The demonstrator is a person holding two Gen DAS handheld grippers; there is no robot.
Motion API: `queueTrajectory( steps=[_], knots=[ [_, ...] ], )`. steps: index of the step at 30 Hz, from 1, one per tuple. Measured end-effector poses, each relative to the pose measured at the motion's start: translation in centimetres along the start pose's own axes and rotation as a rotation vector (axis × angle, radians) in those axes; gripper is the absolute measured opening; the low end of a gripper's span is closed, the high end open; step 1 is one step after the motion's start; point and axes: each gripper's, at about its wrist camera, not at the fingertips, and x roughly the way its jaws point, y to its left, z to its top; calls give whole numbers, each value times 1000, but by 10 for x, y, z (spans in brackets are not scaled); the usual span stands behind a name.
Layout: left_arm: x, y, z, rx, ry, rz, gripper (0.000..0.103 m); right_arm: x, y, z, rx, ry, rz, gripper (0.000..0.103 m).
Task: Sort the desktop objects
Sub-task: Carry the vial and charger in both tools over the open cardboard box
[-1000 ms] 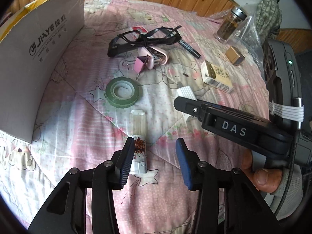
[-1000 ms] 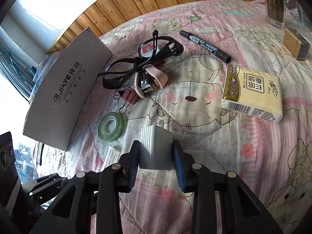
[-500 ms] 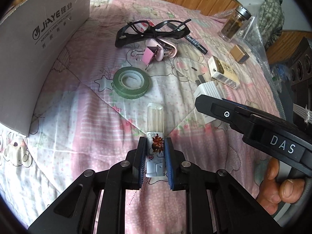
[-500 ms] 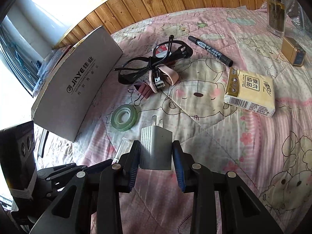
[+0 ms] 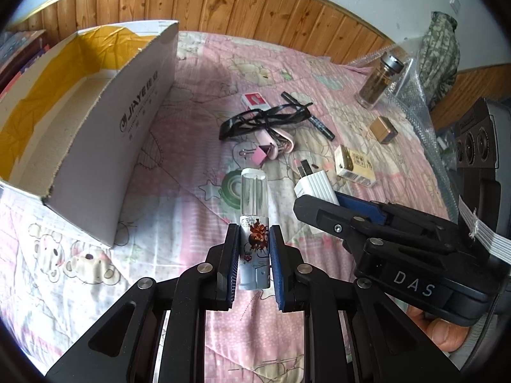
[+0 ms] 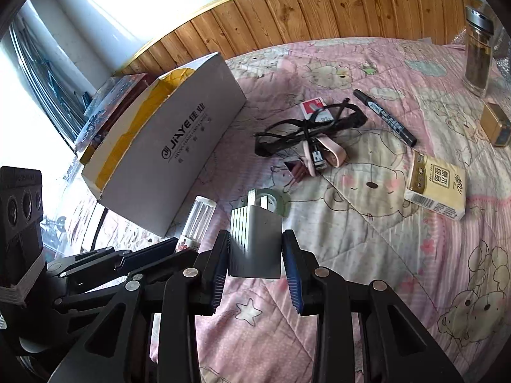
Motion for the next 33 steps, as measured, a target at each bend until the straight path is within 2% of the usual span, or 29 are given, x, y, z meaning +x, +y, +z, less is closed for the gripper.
queueTrajectory(
  steps=[15, 24, 33],
  knots=[
    [-64, 58, 41, -116, -120, -9, 18, -13, 83, 59, -159, -50, 65, 34],
    [-78, 95, 61, -174, -130, 55, 18, 0, 117, 90, -226, -34, 98, 34],
    [-85, 126, 87, -188, -131, 131, 18, 23, 145, 116, -293, 4, 111, 34]
  ],
)
